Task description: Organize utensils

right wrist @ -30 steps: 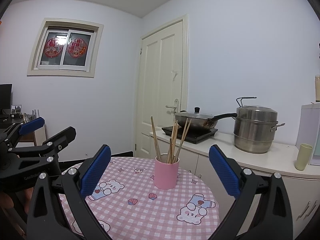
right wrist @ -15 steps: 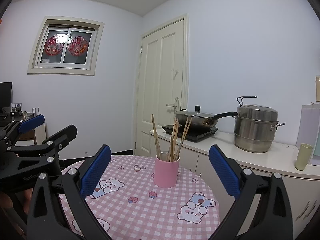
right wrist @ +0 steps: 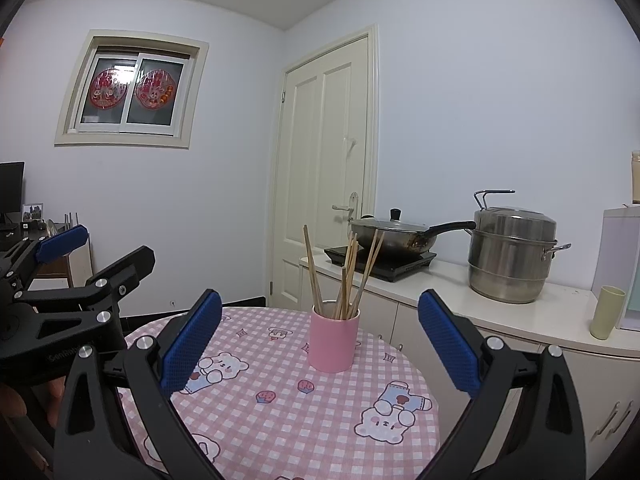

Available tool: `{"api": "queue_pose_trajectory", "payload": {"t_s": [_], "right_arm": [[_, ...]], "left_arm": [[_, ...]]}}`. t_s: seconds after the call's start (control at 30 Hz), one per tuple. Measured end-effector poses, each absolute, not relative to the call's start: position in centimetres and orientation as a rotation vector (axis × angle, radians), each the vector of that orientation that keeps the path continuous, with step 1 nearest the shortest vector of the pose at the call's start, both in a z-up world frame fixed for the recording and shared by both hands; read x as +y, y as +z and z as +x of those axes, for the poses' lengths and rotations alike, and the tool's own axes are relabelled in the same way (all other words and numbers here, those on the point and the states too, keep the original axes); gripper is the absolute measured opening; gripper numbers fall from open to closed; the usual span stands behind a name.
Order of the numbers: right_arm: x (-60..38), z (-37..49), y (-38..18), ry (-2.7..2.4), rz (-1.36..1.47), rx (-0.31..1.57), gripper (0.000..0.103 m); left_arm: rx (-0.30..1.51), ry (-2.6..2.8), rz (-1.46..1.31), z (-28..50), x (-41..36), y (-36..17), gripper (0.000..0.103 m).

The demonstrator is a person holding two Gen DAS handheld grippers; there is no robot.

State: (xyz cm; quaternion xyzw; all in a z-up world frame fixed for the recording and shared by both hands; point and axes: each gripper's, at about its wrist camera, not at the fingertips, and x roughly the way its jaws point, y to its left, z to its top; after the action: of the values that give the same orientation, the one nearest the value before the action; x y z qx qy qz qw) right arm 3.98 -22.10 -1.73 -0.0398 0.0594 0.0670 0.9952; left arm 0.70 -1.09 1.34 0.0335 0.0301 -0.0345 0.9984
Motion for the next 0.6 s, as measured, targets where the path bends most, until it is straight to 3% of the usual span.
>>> {"api": "queue_pose_trajectory", "payload": {"t_s": [0.6], "right_arm": [[-22.06,4.08,-2.15,0.137,-0.083,0.129,0.095]], "left_arm": [[0.067,-0.074,0.061,0.84,-0.92,1.18,0.096]]}}
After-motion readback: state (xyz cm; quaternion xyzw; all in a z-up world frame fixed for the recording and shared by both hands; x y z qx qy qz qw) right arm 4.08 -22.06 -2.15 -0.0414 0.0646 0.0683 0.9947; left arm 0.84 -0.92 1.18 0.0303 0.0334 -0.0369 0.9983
